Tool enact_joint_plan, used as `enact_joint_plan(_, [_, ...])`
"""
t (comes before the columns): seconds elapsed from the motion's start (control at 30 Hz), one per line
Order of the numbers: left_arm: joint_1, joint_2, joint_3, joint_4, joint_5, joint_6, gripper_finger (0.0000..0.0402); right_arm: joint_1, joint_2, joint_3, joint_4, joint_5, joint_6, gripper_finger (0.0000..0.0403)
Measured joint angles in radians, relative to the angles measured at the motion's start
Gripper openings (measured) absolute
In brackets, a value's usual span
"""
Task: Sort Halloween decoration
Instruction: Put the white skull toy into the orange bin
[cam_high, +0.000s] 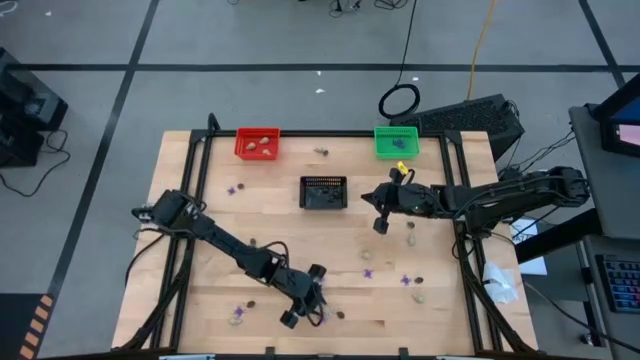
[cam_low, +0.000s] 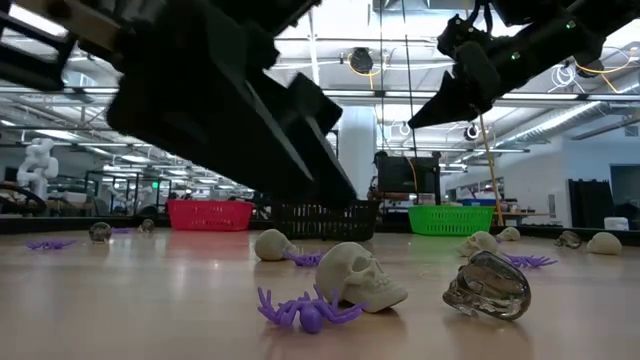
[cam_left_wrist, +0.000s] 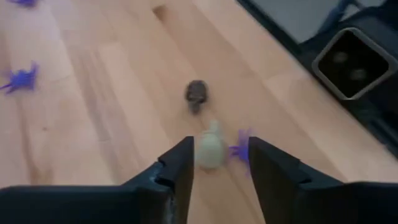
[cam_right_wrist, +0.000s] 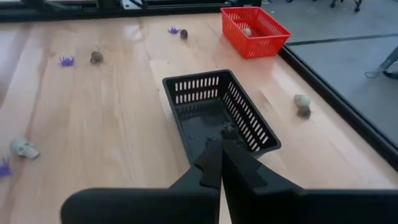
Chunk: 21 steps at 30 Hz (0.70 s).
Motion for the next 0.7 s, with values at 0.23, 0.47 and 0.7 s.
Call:
enact_joint_plan(0.23, [0.001,0.032,0.020,0.017,-0.046,0.000,0.0172,0.002,0.022,0.000,0.003,0.000,0.045,0.0000])
enact_joint_plan(0.47, [-0.006,0.083,0.018,0.039,-0.045,-0.003,0.0173,0.006,0.063,-0.001,0.027,0.000,0.045,0.0000])
enact_joint_plan(0.7, [-0.004,0.118,0.019,0.093,-0.041,-0.027,0.0173,0.006,0.064,-0.001,0.046,0.000,0.038,0.0000])
